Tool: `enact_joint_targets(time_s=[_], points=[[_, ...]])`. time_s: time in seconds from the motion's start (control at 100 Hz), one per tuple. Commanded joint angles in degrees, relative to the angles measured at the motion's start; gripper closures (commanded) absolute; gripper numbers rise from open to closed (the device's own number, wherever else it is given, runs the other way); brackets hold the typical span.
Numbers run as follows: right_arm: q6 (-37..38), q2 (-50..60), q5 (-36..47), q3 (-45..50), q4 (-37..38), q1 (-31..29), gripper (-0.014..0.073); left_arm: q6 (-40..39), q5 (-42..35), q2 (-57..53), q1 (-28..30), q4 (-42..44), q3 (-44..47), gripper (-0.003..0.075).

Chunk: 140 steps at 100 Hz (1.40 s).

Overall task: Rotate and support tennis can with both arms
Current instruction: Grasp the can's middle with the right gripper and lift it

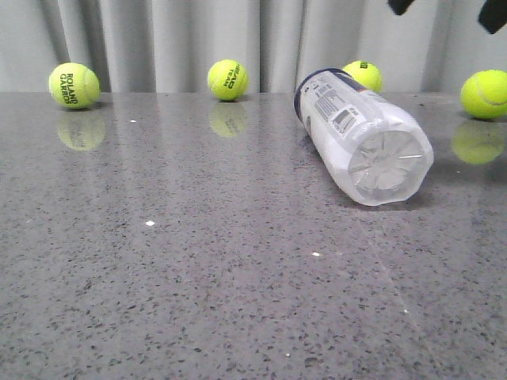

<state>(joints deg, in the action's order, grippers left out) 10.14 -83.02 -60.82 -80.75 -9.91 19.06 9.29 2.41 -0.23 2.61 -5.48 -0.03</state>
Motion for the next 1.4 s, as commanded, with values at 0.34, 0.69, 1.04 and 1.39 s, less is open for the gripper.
enact_joint_targets(time_s=[0.34,0.69,1.04,1.39], points=[[1.1,-16.4,0.3,-13.8,-7.0,0.3,-0.0032,-0.6,-4.4,-1.8,-0.4,-0.2,2.5,0.0740],[1.1,-21.4,0.4,-14.9,-7.0,0.3,-0.0032,-0.6,-4.4,-1.8,-0.4,-0.2,2.5,0.0740],[1.1,-22.2,0.8,-14.9,-7.0,0.3,0.0134,-0.6,-4.4,-1.8,-0.4,-0.2,2.5,0.0740],[-5.1,-22.2,-3.0,-19.0,-7.0,0.9,0.0209,-0.6,-4.4,-1.8,-0.4,-0.2,2.5,0.0740]])
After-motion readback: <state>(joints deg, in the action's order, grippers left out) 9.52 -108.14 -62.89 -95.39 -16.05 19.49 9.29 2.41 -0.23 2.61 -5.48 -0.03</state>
